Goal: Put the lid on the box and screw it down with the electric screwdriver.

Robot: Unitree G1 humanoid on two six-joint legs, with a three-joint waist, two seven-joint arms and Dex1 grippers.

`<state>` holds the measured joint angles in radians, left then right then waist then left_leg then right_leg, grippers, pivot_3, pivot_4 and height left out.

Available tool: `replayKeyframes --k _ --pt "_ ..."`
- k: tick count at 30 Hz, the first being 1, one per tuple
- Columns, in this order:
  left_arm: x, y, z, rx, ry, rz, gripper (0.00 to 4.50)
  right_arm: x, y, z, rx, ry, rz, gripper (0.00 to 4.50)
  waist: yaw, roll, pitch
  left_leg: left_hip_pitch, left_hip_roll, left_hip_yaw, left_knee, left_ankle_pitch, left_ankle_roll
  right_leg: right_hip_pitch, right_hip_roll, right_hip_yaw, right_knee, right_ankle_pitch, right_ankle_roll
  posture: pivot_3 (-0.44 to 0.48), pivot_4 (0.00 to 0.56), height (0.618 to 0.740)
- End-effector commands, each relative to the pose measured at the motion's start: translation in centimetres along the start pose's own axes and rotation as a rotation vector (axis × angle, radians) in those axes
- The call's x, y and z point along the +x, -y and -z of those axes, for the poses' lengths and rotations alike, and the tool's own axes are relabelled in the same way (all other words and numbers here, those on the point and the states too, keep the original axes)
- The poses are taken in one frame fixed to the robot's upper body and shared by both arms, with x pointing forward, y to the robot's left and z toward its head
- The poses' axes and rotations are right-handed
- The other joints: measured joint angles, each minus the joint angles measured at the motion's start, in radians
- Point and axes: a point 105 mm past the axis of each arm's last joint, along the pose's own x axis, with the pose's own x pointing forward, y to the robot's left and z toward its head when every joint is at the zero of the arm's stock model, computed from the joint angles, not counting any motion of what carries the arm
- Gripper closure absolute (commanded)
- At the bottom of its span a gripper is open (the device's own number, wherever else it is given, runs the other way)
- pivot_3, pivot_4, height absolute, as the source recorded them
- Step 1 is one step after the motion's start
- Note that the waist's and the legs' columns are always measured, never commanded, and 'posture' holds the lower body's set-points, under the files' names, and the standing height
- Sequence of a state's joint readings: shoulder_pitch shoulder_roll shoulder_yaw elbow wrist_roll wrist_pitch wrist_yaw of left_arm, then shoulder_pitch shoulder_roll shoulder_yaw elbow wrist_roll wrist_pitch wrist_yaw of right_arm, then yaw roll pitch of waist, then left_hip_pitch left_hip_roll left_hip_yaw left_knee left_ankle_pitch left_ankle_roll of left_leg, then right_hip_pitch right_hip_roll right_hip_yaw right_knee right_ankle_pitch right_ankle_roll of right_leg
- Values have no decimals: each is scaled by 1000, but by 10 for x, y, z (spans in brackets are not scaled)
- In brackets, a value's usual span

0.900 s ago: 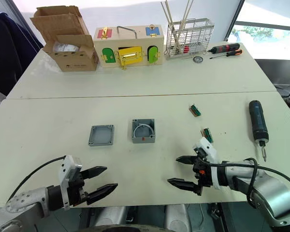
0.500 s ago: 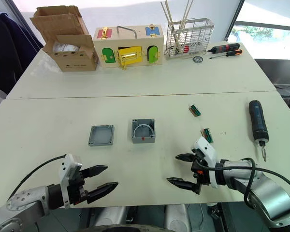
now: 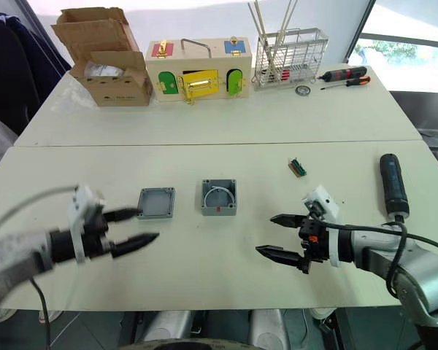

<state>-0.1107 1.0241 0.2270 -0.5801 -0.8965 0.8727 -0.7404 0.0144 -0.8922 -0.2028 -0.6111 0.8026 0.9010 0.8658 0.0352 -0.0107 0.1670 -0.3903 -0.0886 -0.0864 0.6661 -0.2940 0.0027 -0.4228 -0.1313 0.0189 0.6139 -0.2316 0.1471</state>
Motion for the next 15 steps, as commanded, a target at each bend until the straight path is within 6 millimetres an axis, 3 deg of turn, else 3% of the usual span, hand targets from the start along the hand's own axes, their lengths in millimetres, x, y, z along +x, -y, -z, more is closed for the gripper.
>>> replayKeyframes --k 1,4,7,10,15 --pt "10 1 -18 81 -83 117 27 -1 -6 -16 -50 13 -7 16 1 0 0 0 0 0 0 0 0 0 0 0 -1 0 0 0 150 739" --pt "28 -3 -37 219 -129 208 27 4 -7 -21 -78 11 -3 16 0 0 0 0 -1 1 0 0 0 0 0 0 -1 0 1 0 150 739" --pt "64 8 -49 378 -190 382 27 7 -4 -19 -125 -19 55 16 7 -1 1 -1 -1 2 0 0 0 -1 1 0 0 0 1 0 150 739" --pt "91 20 -50 456 -234 519 27 9 4 -19 -156 -2 145 16 1 -1 1 -1 -1 1 1 1 -1 0 1 1 -1 0 1 0 150 739" --pt "129 16 -41 547 -324 535 27 16 -3 -13 -124 47 197 16 -13 -3 2 -2 0 2 1 2 -2 -2 2 1 0 0 1 0 150 739"
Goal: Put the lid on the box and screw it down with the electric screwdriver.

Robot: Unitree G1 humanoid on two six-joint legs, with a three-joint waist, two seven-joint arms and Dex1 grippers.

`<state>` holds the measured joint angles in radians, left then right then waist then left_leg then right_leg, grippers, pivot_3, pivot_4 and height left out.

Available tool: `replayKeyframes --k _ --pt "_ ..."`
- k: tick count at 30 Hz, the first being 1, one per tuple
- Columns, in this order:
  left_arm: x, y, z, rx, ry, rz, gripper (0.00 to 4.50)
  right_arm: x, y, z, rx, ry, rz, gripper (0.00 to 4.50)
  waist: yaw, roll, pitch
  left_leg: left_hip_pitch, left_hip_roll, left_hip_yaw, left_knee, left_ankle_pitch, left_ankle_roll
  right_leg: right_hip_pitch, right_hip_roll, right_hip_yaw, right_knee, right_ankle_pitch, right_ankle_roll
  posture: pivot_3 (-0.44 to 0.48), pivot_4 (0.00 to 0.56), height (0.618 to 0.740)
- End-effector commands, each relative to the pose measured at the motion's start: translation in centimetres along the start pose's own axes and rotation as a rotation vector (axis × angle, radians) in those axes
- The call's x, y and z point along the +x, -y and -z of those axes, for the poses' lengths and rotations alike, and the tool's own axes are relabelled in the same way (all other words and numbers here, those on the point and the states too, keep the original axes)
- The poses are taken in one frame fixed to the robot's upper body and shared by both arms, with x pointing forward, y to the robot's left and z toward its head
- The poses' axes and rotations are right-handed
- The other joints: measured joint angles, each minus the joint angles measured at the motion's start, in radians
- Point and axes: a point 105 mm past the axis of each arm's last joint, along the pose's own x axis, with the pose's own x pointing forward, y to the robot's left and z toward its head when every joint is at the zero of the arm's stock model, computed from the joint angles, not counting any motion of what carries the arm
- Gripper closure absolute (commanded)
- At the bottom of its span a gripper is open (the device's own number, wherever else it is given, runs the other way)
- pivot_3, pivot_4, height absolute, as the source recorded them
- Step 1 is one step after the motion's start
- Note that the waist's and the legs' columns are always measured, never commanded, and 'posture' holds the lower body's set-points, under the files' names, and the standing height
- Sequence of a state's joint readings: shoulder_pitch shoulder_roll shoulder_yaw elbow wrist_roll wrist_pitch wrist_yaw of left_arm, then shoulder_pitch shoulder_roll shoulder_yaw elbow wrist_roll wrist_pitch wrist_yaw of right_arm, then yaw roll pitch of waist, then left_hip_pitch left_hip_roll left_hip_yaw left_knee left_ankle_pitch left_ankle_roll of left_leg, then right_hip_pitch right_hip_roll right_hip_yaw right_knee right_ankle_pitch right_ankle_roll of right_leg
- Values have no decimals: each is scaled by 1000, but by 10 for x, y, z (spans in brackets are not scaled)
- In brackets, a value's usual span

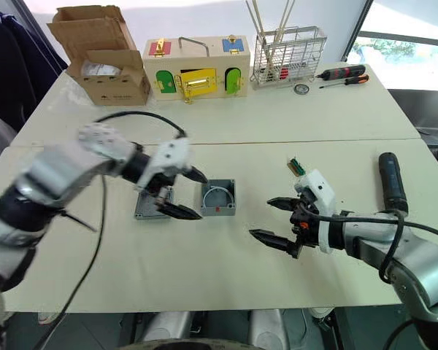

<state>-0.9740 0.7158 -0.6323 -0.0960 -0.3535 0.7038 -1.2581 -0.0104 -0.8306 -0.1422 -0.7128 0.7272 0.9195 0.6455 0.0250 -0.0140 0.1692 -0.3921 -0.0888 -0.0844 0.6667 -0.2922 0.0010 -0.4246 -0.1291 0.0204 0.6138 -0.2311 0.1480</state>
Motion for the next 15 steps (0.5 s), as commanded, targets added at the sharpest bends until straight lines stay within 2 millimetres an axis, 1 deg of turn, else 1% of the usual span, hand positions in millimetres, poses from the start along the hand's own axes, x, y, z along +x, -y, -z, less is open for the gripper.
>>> replayKeyframes --k 1,3,7,11,14,15 --pt "9 -12 2 66 -79 -9 27 1 -8 -6 -28 51 40 16 -8 0 0 0 0 0 0 0 0 0 1 0 0 0 0 0 150 739" --pt "16 -15 4 77 -104 1 27 2 -10 -5 -20 62 62 16 -14 0 0 0 1 -1 0 0 1 0 1 0 1 0 0 0 150 739" --pt "25 -20 6 93 -131 9 27 3 -13 -4 -6 77 100 16 -13 0 0 0 1 -1 0 0 1 0 1 1 1 0 0 0 150 739" --pt "33 -20 7 97 -144 37 27 2 -13 -2 7 89 140 16 -11 0 0 0 1 -1 0 0 1 0 1 0 1 0 0 0 150 739" --pt "37 -17 7 104 -140 58 827 1 -13 -3 12 102 164 0 -12 0 0 0 1 -1 1 0 1 0 1 1 1 0 0 0 150 739" --pt "38 -16 6 107 -139 67 1280 1 -13 -3 15 104 171 0 -13 0 0 0 1 -1 1 0 1 0 1 1 1 0 0 0 150 739"
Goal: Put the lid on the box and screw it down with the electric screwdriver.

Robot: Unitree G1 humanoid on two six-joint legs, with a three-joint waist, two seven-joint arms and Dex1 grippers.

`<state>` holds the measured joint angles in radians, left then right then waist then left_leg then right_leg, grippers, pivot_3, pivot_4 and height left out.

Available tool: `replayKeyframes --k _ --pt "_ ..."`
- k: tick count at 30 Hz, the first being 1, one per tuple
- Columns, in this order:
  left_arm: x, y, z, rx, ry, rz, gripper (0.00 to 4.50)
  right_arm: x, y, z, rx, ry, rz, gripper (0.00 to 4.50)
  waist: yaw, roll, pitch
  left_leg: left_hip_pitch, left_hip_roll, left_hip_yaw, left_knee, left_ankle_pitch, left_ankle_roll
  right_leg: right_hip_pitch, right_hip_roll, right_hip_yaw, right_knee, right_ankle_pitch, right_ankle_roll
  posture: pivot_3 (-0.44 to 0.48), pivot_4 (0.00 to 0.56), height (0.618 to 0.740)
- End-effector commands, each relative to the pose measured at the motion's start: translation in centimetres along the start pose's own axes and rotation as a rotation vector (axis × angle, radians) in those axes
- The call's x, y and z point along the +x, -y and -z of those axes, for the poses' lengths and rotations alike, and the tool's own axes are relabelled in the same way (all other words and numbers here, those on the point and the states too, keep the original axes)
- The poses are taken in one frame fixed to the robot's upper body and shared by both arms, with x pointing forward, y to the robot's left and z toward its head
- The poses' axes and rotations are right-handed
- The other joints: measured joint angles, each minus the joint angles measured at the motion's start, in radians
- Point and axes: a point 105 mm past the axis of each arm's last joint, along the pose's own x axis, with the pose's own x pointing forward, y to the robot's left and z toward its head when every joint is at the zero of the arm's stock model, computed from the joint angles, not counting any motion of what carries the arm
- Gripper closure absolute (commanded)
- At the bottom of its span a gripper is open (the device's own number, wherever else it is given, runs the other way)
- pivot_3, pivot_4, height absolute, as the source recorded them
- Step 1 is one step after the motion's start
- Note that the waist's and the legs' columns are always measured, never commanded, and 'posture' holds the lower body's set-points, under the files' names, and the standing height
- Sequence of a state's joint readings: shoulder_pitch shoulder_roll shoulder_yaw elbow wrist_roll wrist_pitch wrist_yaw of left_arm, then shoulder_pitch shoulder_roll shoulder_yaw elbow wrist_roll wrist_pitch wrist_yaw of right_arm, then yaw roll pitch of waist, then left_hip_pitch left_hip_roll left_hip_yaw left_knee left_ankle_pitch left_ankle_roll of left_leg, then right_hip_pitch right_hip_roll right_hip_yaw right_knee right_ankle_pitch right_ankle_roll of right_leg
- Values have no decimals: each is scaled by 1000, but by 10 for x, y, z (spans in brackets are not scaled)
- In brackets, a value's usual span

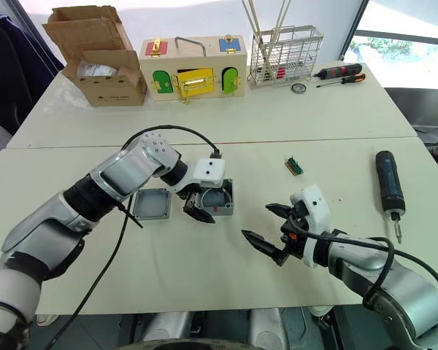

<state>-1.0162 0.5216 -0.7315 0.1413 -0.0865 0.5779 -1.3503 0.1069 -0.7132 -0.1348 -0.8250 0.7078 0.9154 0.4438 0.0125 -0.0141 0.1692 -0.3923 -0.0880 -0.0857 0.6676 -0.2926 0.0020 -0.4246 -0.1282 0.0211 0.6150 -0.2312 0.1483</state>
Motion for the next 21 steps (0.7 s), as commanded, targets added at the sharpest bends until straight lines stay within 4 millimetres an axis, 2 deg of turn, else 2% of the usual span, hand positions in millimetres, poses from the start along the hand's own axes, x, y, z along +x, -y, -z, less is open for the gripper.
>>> replayKeyframes --k 1,6,7,15,18,21 --pt "-3 1 -7 47 3 10 1810 -4 -2 -11 -39 55 36 0 0 0 0 0 0 0 0 0 0 0 0 0 0 0 0 0 150 739" --pt "-2 3 -3 73 -25 32 4328 -5 -1 -10 -26 62 66 0 0 0 0 0 0 0 0 0 0 0 0 0 0 0 0 0 150 739" --pt "-3 3 -2 76 -30 38 4469 -5 -1 -9 -24 63 71 0 1 0 -1 0 0 0 0 0 0 0 0 0 0 0 0 0 150 739" --pt "-8 -2 1 159 -36 51 4469 -5 1 -6 -17 62 94 0 1 0 -1 1 0 0 0 0 0 1 0 0 0 0 0 0 150 739" --pt "-23 8 -11 383 62 167 4469 -6 2 -3 -11 60 111 0 0 0 -1 1 0 0 0 0 0 0 0 0 1 0 0 0 150 739" --pt "-25 7 -12 457 69 187 4469 -7 3 -1 -11 60 126 0 1 0 -1 0 0 0 0 1 -1 0 0 0 0 0 0 0 150 739"
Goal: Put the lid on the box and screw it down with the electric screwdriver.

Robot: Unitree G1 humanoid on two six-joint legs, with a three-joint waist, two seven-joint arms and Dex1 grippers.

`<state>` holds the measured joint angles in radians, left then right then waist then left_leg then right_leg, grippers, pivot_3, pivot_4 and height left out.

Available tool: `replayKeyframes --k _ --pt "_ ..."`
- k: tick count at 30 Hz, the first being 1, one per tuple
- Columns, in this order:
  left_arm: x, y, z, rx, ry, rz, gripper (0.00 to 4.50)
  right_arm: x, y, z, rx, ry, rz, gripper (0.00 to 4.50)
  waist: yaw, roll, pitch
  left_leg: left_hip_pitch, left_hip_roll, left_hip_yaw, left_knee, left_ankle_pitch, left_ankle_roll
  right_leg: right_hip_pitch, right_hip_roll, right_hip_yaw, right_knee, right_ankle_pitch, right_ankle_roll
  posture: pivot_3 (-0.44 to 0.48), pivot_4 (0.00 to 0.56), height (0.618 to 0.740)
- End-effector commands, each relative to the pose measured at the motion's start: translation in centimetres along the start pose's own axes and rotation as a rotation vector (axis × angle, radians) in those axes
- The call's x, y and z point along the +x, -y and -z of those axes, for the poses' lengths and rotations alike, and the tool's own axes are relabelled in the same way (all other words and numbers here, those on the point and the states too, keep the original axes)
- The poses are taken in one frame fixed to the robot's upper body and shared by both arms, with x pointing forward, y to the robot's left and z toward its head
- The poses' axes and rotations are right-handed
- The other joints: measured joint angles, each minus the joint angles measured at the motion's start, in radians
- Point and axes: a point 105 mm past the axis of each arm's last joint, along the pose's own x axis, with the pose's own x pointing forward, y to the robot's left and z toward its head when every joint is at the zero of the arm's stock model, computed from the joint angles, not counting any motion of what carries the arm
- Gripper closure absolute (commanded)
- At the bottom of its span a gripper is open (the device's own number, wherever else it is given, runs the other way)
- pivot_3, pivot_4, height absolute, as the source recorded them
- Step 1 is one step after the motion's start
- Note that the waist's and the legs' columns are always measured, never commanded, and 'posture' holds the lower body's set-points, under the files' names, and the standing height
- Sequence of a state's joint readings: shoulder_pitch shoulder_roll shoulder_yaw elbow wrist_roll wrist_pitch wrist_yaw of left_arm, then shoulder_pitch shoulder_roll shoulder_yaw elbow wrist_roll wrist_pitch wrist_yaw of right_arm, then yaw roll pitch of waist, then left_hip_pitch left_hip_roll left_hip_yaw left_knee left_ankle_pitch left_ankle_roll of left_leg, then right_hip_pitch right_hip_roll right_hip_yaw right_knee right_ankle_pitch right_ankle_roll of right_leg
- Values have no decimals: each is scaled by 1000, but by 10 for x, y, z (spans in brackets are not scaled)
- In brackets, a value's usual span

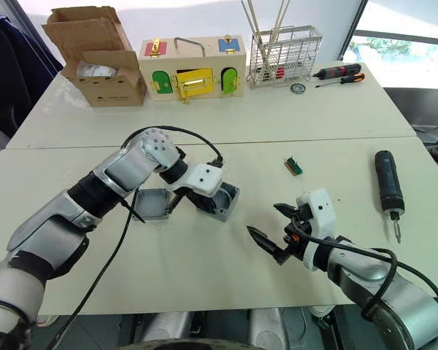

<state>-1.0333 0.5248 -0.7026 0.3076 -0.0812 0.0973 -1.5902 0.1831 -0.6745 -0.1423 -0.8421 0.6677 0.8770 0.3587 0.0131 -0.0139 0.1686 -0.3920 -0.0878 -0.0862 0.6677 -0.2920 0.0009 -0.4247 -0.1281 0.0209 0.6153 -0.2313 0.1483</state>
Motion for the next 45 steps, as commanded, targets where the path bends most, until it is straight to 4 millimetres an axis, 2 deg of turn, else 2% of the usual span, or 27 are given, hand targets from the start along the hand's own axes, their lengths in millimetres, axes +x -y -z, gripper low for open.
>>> replayKeyframes --k 1,10,13,17,18,22,24,25,27,29,31,33,37,40,45 --pt "-12 -6 -12 147 18 2 4469 -3 -3 -10 -35 55 15 0 1 0 0 0 0 0 0 0 0 0 0 0 0 0 0 0 150 739" --pt "-5 -4 -2 191 9 53 4469 0 -7 -13 -19 87 27 0 -2 0 0 0 -1 0 0 -1 1 0 0 0 0 0 0 0 150 739" --pt "-6 -4 -3 181 19 43 3615 2 -6 -13 -21 83 19 0 -1 0 0 0 -1 0 0 -1 1 0 0 0 0 0 0 0 150 739" --pt "-16 -9 -5 152 15 -12 1656 4 -5 -15 -24 84 -3 0 -3 0 0 0 -1 0 1 -1 1 0 0 0 0 0 0 0 150 739" --pt "-27 -12 -7 126 12 -58 1216 4 -5 -16 -28 81 -12 0 -3 0 0 0 -1 0 1 -1 1 0 1 0 0 0 0 0 150 739" --pt "-65 -20 -18 14 61 -255 1216 0 -5 -18 -56 74 -38 0 -6 0 0 0 0 0 0 -1 2 0 2 0 1 0 0 0 150 739" --pt "-105 -28 -13 -206 119 -514 1216 -3 -4 -37 -85 120 -84 0 -10 0 0 0 0 0 0 -1 2 0 2 0 1 0 0 0 150 739" --pt "-123 -24 -4 -361 136 -636 1216 -4 -4 -50 -103 152 -120 0 -18 0 0 0 0 0 0 -1 2 0 2 0 1 0 0 0 150 739" --pt "-139 -8 17 -640 119 -787 1216 -4 -7 -68 -133 186 -194 0 -38 1 0 1 2 0 1 -1 2 0 2 1 2 0 0 0 150 739" --pt "-140 13 33 -864 72 -873 1216 -2 -11 -78 -162 187 -259 0 -38 2 0 2 4 0 -1 -2 4 0 4 1 3 -1 2 0 150 739" --pt "-134 43 49 -1067 -27 -922 1216 2 -17 -84 -205 165 -340 0 -34 0 1 2 6 -1 -1 -3 5 0 6 0 7 -1 2 0 150 739" --pt "-132 66 61 -1175 -87 -976 1216 5 -23 -84 -244 133 -411 0 -29 -2 2 1 7 -1 -1 -3 4 -3 7 1 10 -1 2 0 150 739" --pt "-125 100 83 -1283 -127 -1036 1216 10 -31 -85 -308 88 -519 0 -25 -2 2 0 7 -1 0 -1 1 -3 6 1 11 -1 1 0 150 739" --pt "-108 112 90 -1322 -123 -1036 1216 14 -32 -89 -341 85 -550 0 -18 -2 2 1 7 -2 0 -1 0 -4 6 1 9 -1 1 0 150 739" --pt "-85 113 100 -1402 -83 -1085 1216 17 -35 -87 -368 78 -573 0 2 -3 2 0 7 -1 0 2 -7 -4 5 1 7 -1 1 0 150 739"
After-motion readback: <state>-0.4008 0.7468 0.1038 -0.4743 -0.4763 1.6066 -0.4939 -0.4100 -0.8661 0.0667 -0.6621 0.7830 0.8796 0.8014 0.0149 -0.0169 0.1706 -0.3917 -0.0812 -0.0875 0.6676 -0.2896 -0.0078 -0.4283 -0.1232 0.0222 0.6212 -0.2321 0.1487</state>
